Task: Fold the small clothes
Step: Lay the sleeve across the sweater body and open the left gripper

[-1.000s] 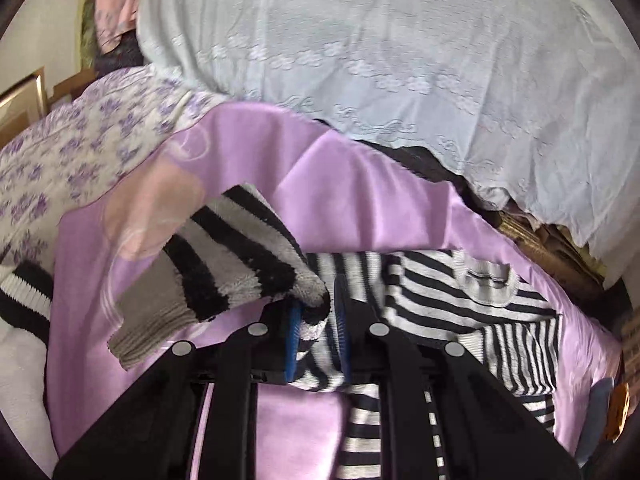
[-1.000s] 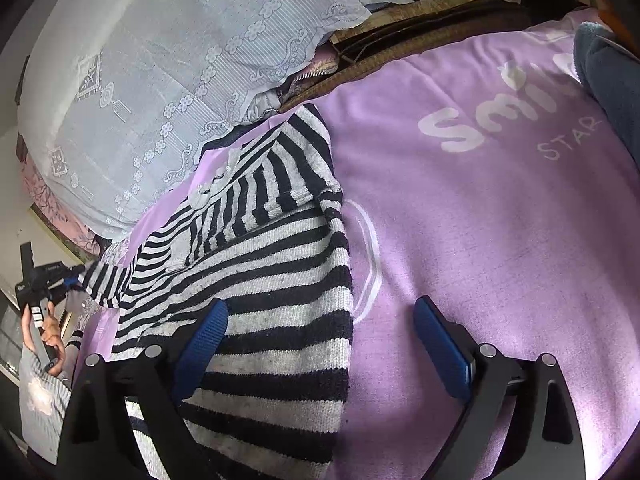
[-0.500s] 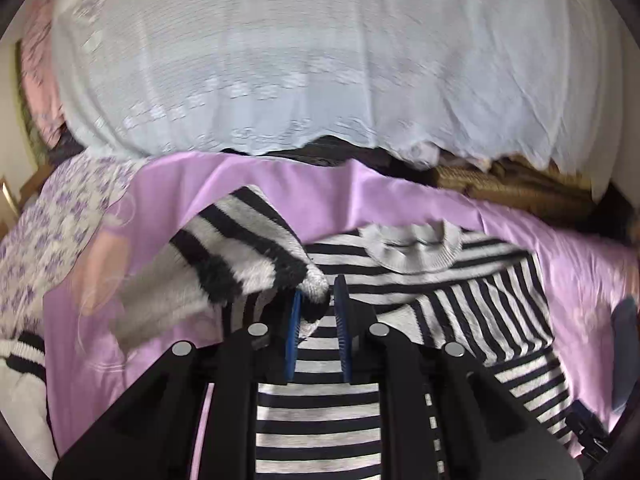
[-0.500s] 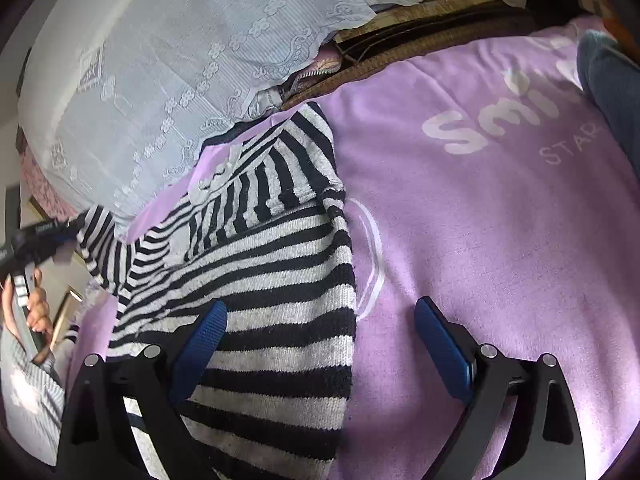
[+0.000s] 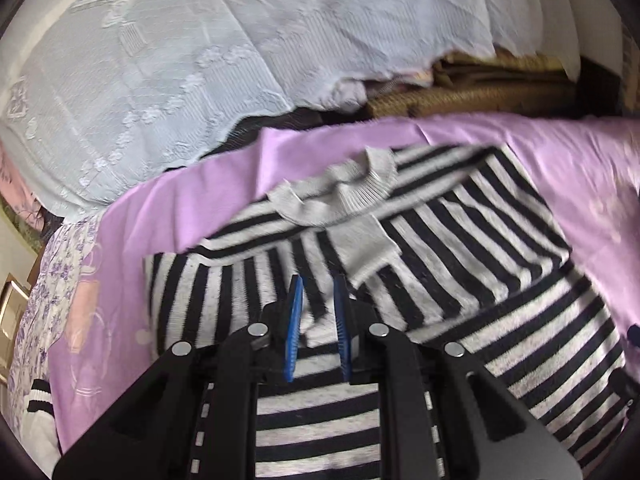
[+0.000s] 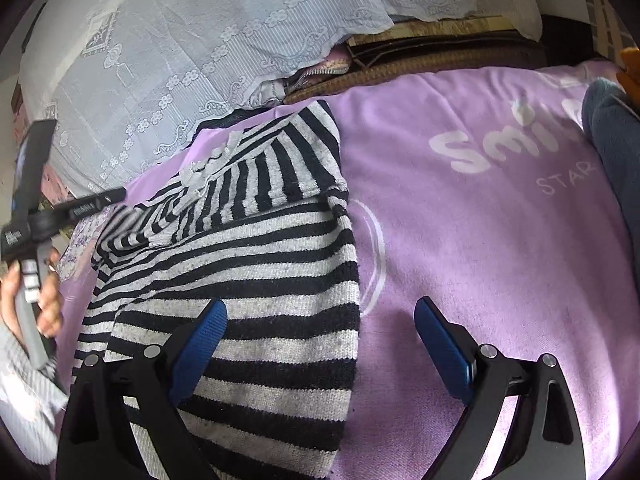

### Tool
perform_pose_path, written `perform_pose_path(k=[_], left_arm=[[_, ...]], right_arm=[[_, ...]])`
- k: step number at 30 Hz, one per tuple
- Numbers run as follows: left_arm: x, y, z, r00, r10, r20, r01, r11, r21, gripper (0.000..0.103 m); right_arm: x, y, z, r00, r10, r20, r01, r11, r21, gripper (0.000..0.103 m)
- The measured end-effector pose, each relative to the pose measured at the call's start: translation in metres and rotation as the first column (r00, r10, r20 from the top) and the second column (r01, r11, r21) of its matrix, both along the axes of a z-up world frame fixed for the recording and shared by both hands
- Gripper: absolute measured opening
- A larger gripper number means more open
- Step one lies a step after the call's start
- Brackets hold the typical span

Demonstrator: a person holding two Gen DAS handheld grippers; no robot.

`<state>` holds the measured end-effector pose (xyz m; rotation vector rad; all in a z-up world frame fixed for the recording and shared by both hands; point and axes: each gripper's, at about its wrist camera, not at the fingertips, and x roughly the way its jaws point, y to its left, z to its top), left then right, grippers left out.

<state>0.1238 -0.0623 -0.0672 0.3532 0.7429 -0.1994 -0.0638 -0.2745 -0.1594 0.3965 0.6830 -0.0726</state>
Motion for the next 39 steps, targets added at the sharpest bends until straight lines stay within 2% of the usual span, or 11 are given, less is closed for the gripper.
perform_pose_path(k=[3, 8, 13, 17, 26, 28, 29, 30, 35, 37, 39], left_arm=[[-0.001, 0.003, -0.008, 1.000, -0.006, -0.020, 0.006, 1.000, 0.001, 0.022], [-0.006, 0.038, -0.004, 0.994, 0.077, 0.078, -0.080, 0.996, 0.040, 0.073], [0.001, 0.093, -0.019, 0.981, 0.161, 0.111, -0.173, 0.978, 0.115, 0.078], [0.000, 0.124, -0.037, 0.971, 0.197, 0.132, -0.217, 0.964, 0.151, 0.092], [0.026, 0.142, -0.077, 0.972, 0.232, 0.030, -0.233, 0.955, 0.184, 0.095], [0.027, 0.142, -0.078, 0.973, 0.230, 0.028, -0.231, 0.956, 0.183, 0.095], [0.028, 0.143, -0.078, 0.973, 0.231, 0.023, -0.231, 0.956, 0.181, 0.097], [0.028, 0.144, -0.079, 0.972, 0.236, 0.016, -0.235, 0.956, 0.177, 0.097], [0.028, 0.150, -0.077, 0.964, 0.266, 0.009, -0.264, 0.953, 0.150, 0.097], [0.031, 0.150, -0.081, 0.963, 0.268, -0.013, -0.263, 0.952, 0.156, 0.098], [0.033, 0.148, -0.084, 0.962, 0.273, -0.028, -0.264, 0.949, 0.171, 0.099]], right_arm=[[0.000, 0.000, 0.000, 1.000, 0.008, 0.004, -0.008, 1.000, 0.005, 0.095], [-0.005, 0.000, 0.012, 0.996, 0.055, 0.075, -0.060, 0.996, 0.066, 0.095], [0.026, 0.009, 0.045, 0.983, 0.124, 0.137, -0.152, 0.963, 0.222, 0.094], [0.115, 0.048, 0.056, 0.964, 0.251, 0.087, -0.265, 0.897, 0.354, 0.094], [0.257, 0.120, 0.002, 0.964, 0.227, -0.136, -0.170, 0.924, 0.342, 0.073], [0.262, 0.126, 0.006, 0.971, 0.204, -0.125, -0.160, 0.942, 0.295, 0.051], [0.263, 0.125, 0.007, 0.971, 0.209, -0.119, -0.167, 0.942, 0.291, 0.017], [0.264, 0.125, 0.010, 0.969, 0.224, -0.102, -0.184, 0.934, 0.306, 0.008], [0.223, 0.101, 0.054, 0.981, 0.180, 0.072, -0.190, 0.969, 0.160, 0.008], [0.219, 0.087, 0.054, 0.986, 0.157, 0.053, -0.162, 0.980, 0.118, 0.008], [0.228, 0.075, 0.031, 0.976, 0.187, -0.109, -0.179, 0.980, 0.082, 0.012]])
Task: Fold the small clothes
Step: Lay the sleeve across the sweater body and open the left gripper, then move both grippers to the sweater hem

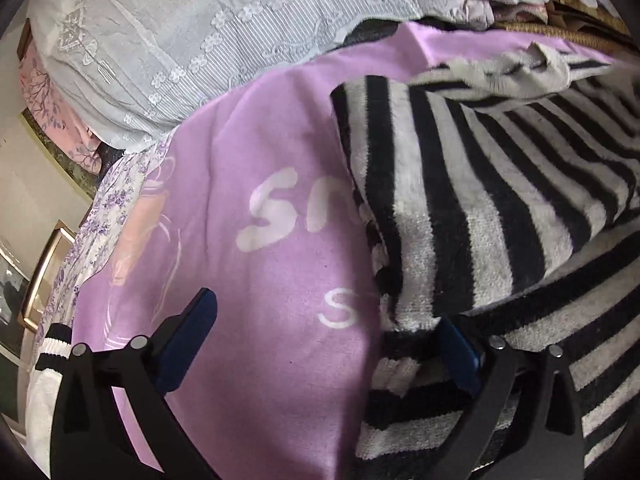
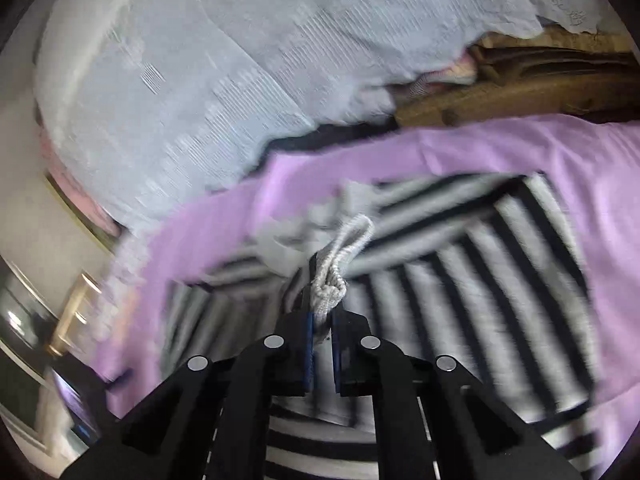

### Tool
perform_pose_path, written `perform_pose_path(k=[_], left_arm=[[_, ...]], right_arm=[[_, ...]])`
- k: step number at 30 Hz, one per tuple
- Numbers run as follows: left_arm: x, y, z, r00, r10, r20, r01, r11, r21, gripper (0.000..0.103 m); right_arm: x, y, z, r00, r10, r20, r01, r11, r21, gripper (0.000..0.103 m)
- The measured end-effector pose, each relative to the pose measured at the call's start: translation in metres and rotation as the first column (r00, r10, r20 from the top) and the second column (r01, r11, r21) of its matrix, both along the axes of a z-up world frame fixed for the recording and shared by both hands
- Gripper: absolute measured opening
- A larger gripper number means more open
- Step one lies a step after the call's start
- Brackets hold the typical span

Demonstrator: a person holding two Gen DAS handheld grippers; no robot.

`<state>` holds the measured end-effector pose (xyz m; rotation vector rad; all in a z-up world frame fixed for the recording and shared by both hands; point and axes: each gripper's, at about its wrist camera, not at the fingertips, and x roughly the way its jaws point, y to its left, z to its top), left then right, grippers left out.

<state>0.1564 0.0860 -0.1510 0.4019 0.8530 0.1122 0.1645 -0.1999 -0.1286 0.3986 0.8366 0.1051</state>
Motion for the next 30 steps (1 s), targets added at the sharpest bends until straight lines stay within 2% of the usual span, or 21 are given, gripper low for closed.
perform_pose_path(k=[1, 3, 6, 8, 10, 11, 12, 15, 17, 18, 19, 20, 22, 23, 25, 27, 28, 29, 30], left_arm=[[0.001, 0.001, 0.000, 1.000, 0.002, -0.008, -0.002, 1.000, -0.005, 0.099], [-0.001, 0.006, 0.003, 0.999, 0.009, -0.049, -0.011, 0.999, -0.040, 0.099], [-0.011, 0.017, 0.022, 0.998, -0.001, -0.068, -0.008, 0.990, -0.141, 0.098], [-0.021, 0.019, 0.048, 1.000, -0.006, 0.009, 0.007, 0.981, -0.194, 0.098], [-0.026, 0.014, 0.064, 0.998, -0.018, 0.064, 0.031, 0.977, -0.213, 0.098], [-0.025, 0.007, 0.070, 0.996, -0.036, 0.079, 0.053, 0.974, -0.221, 0.098], [-0.022, 0.001, 0.073, 0.995, -0.056, 0.083, 0.073, 0.973, -0.219, 0.098], [0.007, -0.031, 0.062, 0.995, -0.089, 0.048, 0.096, 0.982, -0.161, 0.098], [0.038, -0.043, 0.039, 0.997, -0.067, -0.023, 0.063, 0.987, -0.145, 0.098], [0.058, -0.046, 0.017, 0.995, -0.042, -0.094, 0.030, 0.992, -0.126, 0.099], [0.069, -0.044, 0.002, 0.988, -0.033, -0.148, 0.011, 0.989, -0.146, 0.099], [0.074, -0.036, -0.003, 0.986, -0.030, -0.162, -0.006, 0.976, -0.218, 0.099], [0.079, -0.018, 0.005, 0.980, -0.014, -0.199, -0.052, 0.944, -0.325, 0.099], [0.078, -0.015, 0.010, 0.981, -0.006, -0.193, -0.059, 0.942, -0.330, 0.099], [0.077, -0.012, 0.029, 0.993, 0.024, -0.114, -0.058, 0.950, -0.308, 0.099], [0.083, -0.016, 0.041, 0.997, 0.045, -0.058, -0.059, 0.965, -0.257, 0.099], [0.092, -0.019, 0.041, 0.997, 0.064, -0.052, -0.074, 0.974, -0.216, 0.099], [0.103, -0.023, 0.034, 0.995, 0.077, -0.069, -0.087, 0.982, -0.169, 0.099], [0.114, -0.025, 0.023, 0.990, 0.090, -0.108, -0.103, 0.987, -0.120, 0.099]], right_arm=[[0.002, -0.008, -0.019, 0.997, -0.006, -0.078, 0.006, 1.000, 0.000, 0.013], [-0.010, -0.021, -0.024, 0.999, -0.014, -0.032, 0.016, 0.997, 0.070, 0.012], [-0.029, -0.023, -0.007, 0.998, -0.046, 0.029, 0.045, 0.998, 0.046, 0.017], [-0.042, -0.019, 0.014, 0.991, -0.064, 0.116, 0.065, 0.998, -0.006, 0.017], [-0.049, -0.016, 0.032, 0.982, -0.044, 0.183, 0.053, 0.998, -0.044, 0.018], [-0.047, -0.011, 0.039, 0.980, -0.021, 0.196, 0.032, 0.998, -0.049, 0.023], [-0.042, -0.006, 0.040, 0.982, 0.001, 0.187, 0.004, 1.000, -0.030, 0.027], [-0.019, 0.004, 0.026, 0.993, 0.028, 0.114, -0.034, 0.998, 0.049, 0.028], [-0.001, 0.009, 0.000, 0.999, 0.025, 0.022, -0.026, 0.998, 0.060, 0.027], [0.006, 0.006, -0.013, 1.000, 0.007, -0.029, -0.005, 0.998, 0.057, 0.020], [0.010, -0.002, -0.027, 0.999, -0.006, -0.044, 0.010, 0.996, 0.091, 0.012], [0.010, -0.008, -0.028, 0.999, -0.017, -0.040, 0.021, 0.994, 0.105, 0.000], [0.009, -0.013, -0.025, 0.999, -0.009, -0.052, 0.016, 0.990, 0.137, 0.000], [0.006, -0.014, -0.015, 0.999, -0.026, -0.032, 0.029, 0.993, 0.116, 0.004], [0.009, -0.007, 0.000, 0.999, -0.029, 0.026, 0.027, 0.998, 0.056, 0.006], [0.021, 0.001, 0.004, 0.999, -0.014, 0.037, 0.012, 0.999, 0.047, 0.006], [0.029, 0.004, 0.002, 1.000, -0.011, 0.023, 0.009, 0.998, 0.058, 0.007], [0.038, 0.008, -0.003, 1.000, -0.016, -0.005, 0.016, 0.998, 0.053, 0.013], [0.045, 0.009, -0.012, 0.999, -0.026, -0.040, 0.028, 0.999, 0.035, 0.015]])
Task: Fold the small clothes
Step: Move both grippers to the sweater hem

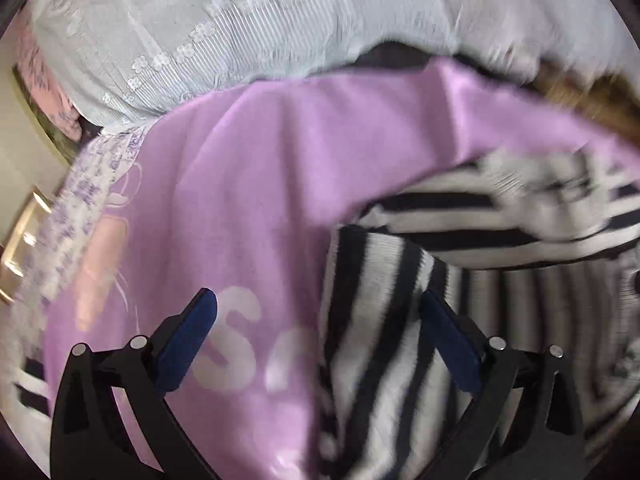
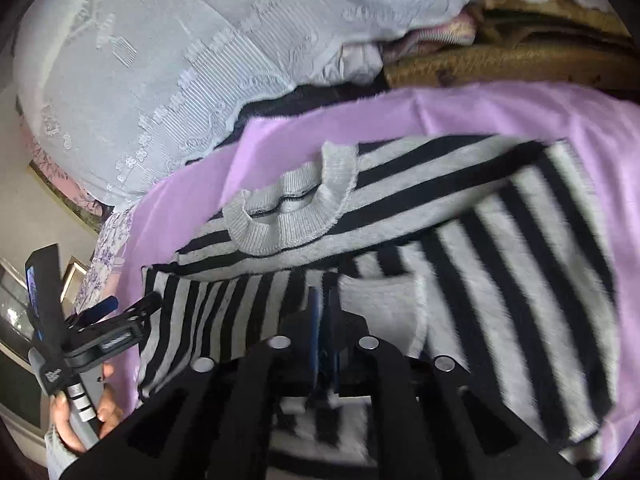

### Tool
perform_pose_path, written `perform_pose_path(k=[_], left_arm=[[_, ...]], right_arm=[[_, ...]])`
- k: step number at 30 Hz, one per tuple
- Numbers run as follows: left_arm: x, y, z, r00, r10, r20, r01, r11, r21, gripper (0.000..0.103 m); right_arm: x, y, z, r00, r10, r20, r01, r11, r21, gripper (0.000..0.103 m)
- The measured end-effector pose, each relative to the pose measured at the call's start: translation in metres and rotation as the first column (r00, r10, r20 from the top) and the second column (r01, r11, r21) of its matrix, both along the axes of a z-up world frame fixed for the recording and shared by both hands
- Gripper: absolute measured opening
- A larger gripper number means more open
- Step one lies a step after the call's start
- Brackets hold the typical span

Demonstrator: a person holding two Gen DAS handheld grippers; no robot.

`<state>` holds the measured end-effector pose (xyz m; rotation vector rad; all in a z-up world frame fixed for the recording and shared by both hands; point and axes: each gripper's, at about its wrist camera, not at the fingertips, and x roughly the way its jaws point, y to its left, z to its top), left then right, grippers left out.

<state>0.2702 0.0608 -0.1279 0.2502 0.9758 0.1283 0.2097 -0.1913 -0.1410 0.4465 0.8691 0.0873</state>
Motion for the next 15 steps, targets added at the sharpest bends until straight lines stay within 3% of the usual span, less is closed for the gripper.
perform_pose_path(k=[1, 2, 4, 6, 7, 9, 11, 12, 15], left_arm=[[0.012, 0.001, -0.021, 0.997, 0.004, -0.083, -0.003, 1.000, 0.011, 0.099], [0.012, 0.006, -0.027, 0.996, 0.013, -0.089, -0.016, 0.999, -0.037, 0.099], [0.000, 0.022, -0.019, 0.997, 0.041, -0.068, -0.050, 0.988, -0.144, 0.099], [-0.019, 0.026, -0.010, 0.999, 0.023, -0.046, -0.030, 0.983, -0.180, 0.099], [-0.039, 0.024, -0.001, 1.000, -0.006, 0.006, 0.007, 0.984, -0.180, 0.099], [-0.063, 0.017, 0.003, 0.997, -0.057, 0.060, 0.066, 0.985, -0.160, 0.099], [-0.073, 0.001, -0.013, 0.994, -0.106, 0.024, 0.107, 0.992, -0.073, 0.099], [-0.072, -0.002, -0.024, 0.994, -0.109, -0.001, 0.109, 0.993, -0.041, 0.099], [-0.078, 0.006, -0.024, 0.997, -0.076, -0.001, 0.076, 0.995, -0.064, 0.099]], right_arm=[[0.004, -0.001, -0.010, 1.000, -0.006, -0.016, 0.006, 1.000, 0.006, 0.013], [-0.001, -0.004, -0.009, 1.000, -0.015, 0.002, 0.015, 1.000, 0.012, 0.010], [-0.014, -0.003, -0.001, 1.000, -0.012, 0.023, 0.012, 1.000, -0.004, 0.014], [-0.042, 0.010, 0.015, 0.995, 0.050, 0.085, -0.043, 0.996, -0.080, 0.017], [-0.050, 0.018, 0.019, 0.991, 0.082, 0.106, -0.070, 0.991, -0.115, 0.017], [-0.067, 0.034, 0.021, 0.981, 0.150, 0.124, -0.124, 0.973, -0.197, 0.036], [-0.062, 0.043, -0.003, 0.985, 0.173, 0.020, -0.163, 0.956, -0.244, 0.039], [-0.059, 0.042, -0.012, 0.985, 0.174, -0.003, -0.170, 0.957, -0.237, 0.039], [-0.073, 0.025, -0.002, 0.989, 0.143, 0.025, -0.138, 0.980, -0.144, 0.039]])
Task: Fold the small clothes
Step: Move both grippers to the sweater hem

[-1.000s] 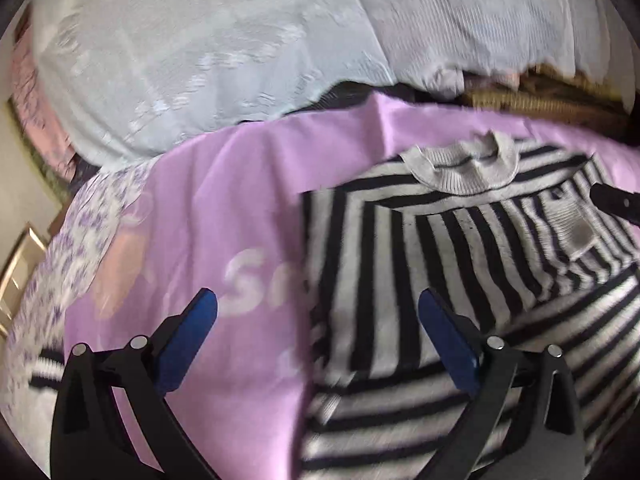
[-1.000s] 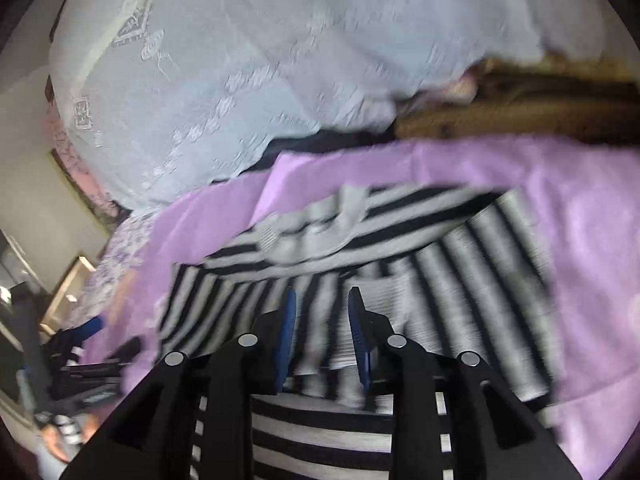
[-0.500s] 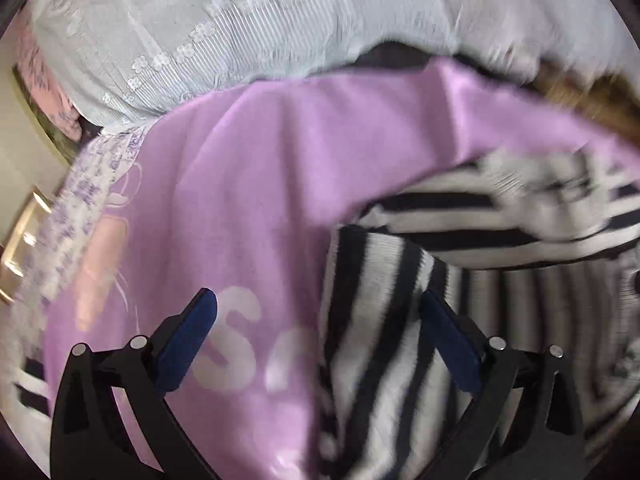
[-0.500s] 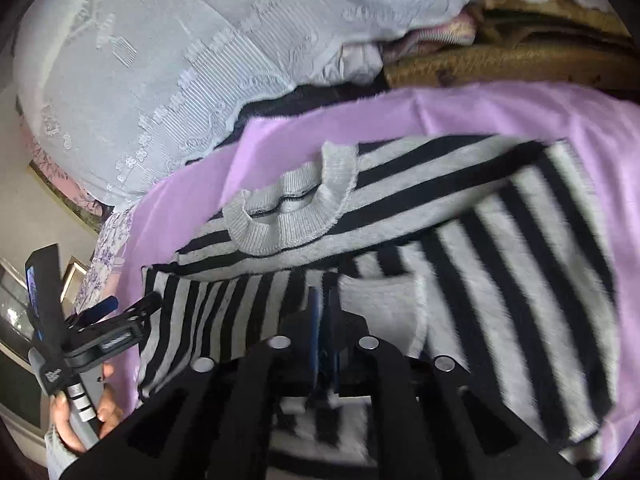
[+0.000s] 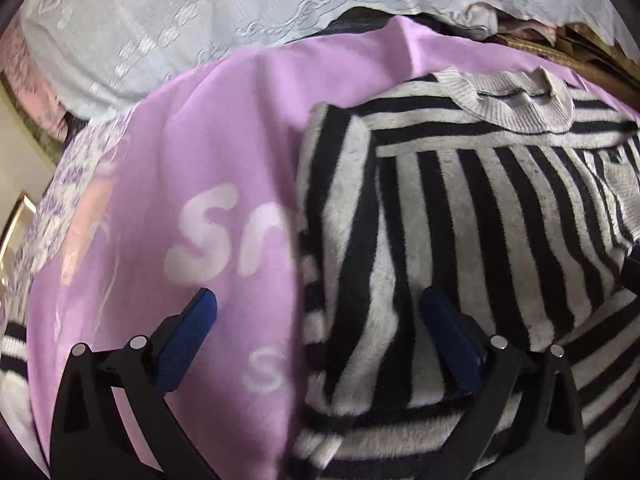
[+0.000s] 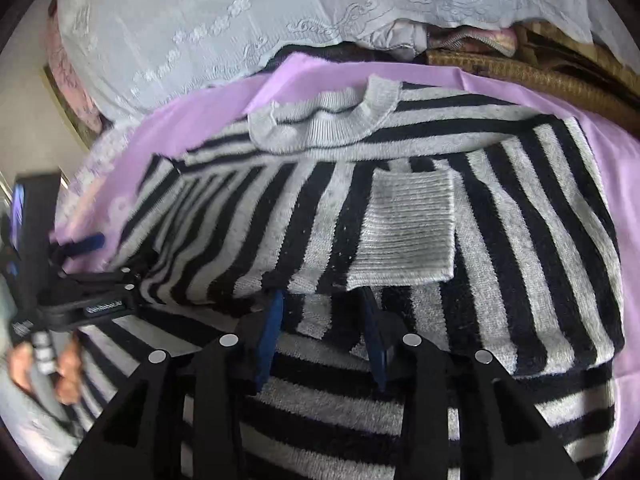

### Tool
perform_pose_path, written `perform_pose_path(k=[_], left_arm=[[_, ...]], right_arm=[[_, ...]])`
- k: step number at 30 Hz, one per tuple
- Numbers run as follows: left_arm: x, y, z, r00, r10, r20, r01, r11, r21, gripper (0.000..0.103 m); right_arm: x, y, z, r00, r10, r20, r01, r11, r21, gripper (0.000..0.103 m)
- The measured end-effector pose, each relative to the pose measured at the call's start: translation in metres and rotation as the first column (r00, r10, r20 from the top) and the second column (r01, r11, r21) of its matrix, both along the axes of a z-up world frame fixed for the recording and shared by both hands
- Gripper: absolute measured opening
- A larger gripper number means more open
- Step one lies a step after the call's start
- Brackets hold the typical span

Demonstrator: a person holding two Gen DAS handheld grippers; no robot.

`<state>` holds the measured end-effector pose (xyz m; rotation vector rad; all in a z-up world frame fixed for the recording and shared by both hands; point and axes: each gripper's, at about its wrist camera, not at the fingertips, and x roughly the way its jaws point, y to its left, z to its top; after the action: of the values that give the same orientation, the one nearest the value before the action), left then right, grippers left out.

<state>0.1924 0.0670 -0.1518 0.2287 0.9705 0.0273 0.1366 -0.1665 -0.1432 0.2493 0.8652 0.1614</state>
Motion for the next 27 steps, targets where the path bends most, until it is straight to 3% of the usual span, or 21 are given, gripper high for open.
perform_pose_path(k=[2, 7, 12, 14, 15, 17, 18, 19, 22, 27], left_arm=[[-0.013, 0.009, 0.007, 1.000, 0.003, -0.007, -0.004, 0.998, -0.060, 0.098], [-0.072, 0.038, 0.008, 0.997, -0.067, -0.037, 0.059, 0.983, -0.176, 0.098], [-0.126, 0.041, 0.004, 0.992, -0.121, -0.037, 0.112, 0.974, -0.198, 0.098], [-0.153, 0.039, 0.004, 0.984, -0.175, -0.041, 0.160, 0.958, -0.239, 0.098], [-0.164, 0.039, 0.004, 0.980, -0.195, -0.040, 0.179, 0.951, -0.253, 0.098], [-0.183, 0.037, 0.002, 0.958, -0.279, -0.062, 0.241, 0.904, -0.353, 0.098], [-0.188, 0.036, -0.001, 0.944, -0.320, -0.083, 0.259, 0.872, -0.416, 0.098], [-0.192, 0.035, -0.004, 0.938, -0.333, -0.092, 0.261, 0.858, -0.441, 0.098], [-0.191, 0.029, -0.007, 0.938, -0.334, -0.094, 0.268, 0.869, -0.416, 0.098], [-0.184, 0.034, -0.010, 0.942, -0.324, -0.083, 0.253, 0.852, -0.459, 0.098]], right_arm=[[-0.030, -0.015, 0.012, 0.999, -0.011, 0.042, 0.008, 0.998, 0.056, 0.041], [-0.126, -0.056, 0.018, 0.988, -0.081, 0.130, 0.083, 0.996, -0.015, 0.062], [-0.184, -0.090, -0.010, 0.985, -0.144, 0.097, 0.140, 0.989, 0.038, 0.074], [-0.196, -0.096, -0.017, 0.987, -0.122, 0.105, 0.112, 0.989, 0.097, 0.076], [-0.198, -0.097, -0.017, 0.987, -0.115, 0.110, 0.102, 0.988, 0.118, 0.082], [-0.200, -0.103, -0.020, 0.990, -0.093, 0.105, 0.074, 0.982, 0.175, 0.100], [-0.196, -0.106, -0.025, 0.993, -0.091, 0.079, 0.074, 0.978, 0.196, 0.100], [-0.194, -0.106, -0.030, 0.994, -0.091, 0.066, 0.074, 0.972, 0.222, 0.100], [-0.197, -0.121, -0.031, 0.992, -0.104, 0.073, 0.074, 0.940, 0.334, 0.100], [-0.204, -0.121, -0.032, 0.995, -0.068, 0.077, 0.039, 0.945, 0.326, 0.100]])
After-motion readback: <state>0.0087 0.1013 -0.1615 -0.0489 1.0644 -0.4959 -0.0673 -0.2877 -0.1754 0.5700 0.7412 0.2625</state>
